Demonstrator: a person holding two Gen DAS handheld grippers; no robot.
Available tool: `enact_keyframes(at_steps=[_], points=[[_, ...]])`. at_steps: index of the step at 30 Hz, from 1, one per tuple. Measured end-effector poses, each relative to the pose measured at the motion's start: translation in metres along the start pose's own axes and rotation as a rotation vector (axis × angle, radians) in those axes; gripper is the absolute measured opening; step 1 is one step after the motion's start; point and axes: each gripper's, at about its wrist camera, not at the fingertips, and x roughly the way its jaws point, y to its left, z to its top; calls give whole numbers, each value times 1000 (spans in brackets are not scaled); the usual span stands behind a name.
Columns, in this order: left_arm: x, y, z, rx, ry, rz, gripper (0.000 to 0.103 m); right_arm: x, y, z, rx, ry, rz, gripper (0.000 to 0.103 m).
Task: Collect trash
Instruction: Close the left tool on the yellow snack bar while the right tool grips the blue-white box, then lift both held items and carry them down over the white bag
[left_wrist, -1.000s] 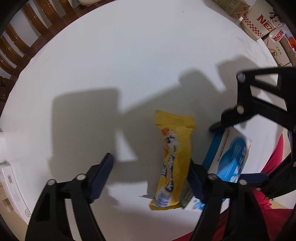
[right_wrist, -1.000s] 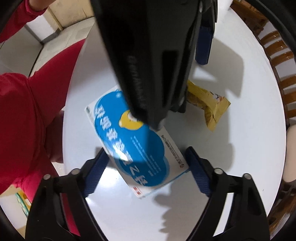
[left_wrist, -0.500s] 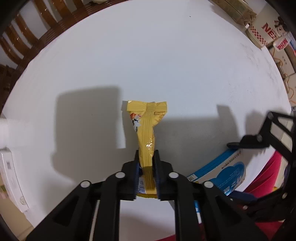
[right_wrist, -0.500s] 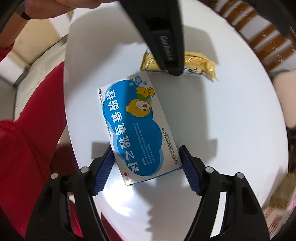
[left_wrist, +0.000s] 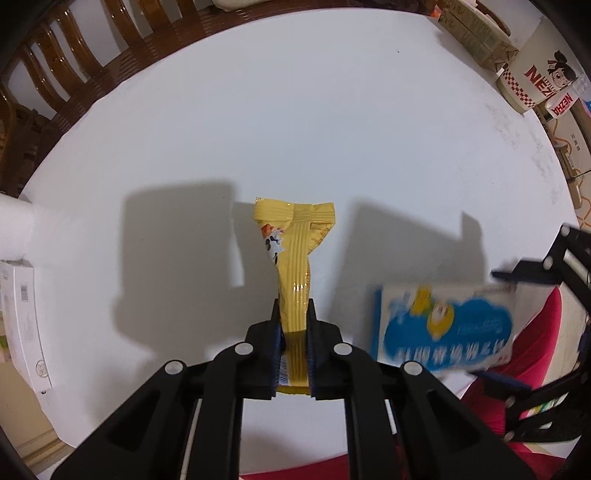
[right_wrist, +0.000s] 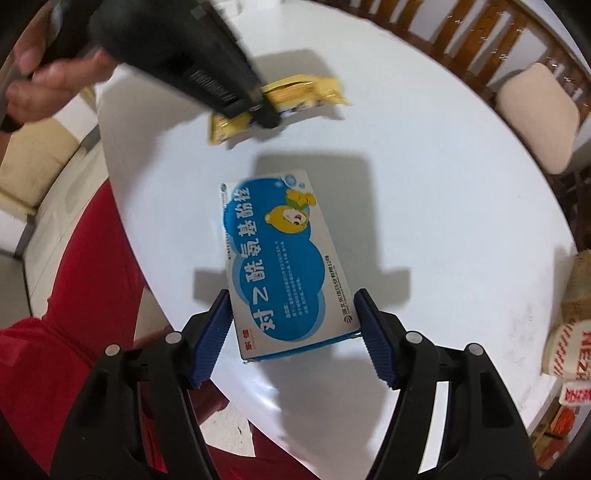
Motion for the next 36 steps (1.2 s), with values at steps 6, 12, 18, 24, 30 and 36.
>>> enact_keyframes(at_steps=[6, 12, 18, 24, 30, 36], points=[[-4, -1, -7, -9, -18, 2, 11, -8, -2, -12, 61, -7, -30, 65], [-16, -9, -14, 6, -32, 3, 11, 3, -6, -4, 88, 19, 14, 64], [-16, -3, -4, 5, -36, 9, 11, 13, -12, 0, 112, 36, 52, 64], [-24, -5, -11, -4, -45, 12, 11, -23, -7, 7, 92, -21, 5, 63], [-34, -9, -19, 3, -66, 5, 11, -50, -13, 15, 82, -51, -64, 63], [-44, -19, -32, 35, -83, 2, 11, -83, -9, 10, 60, -98, -123, 63]])
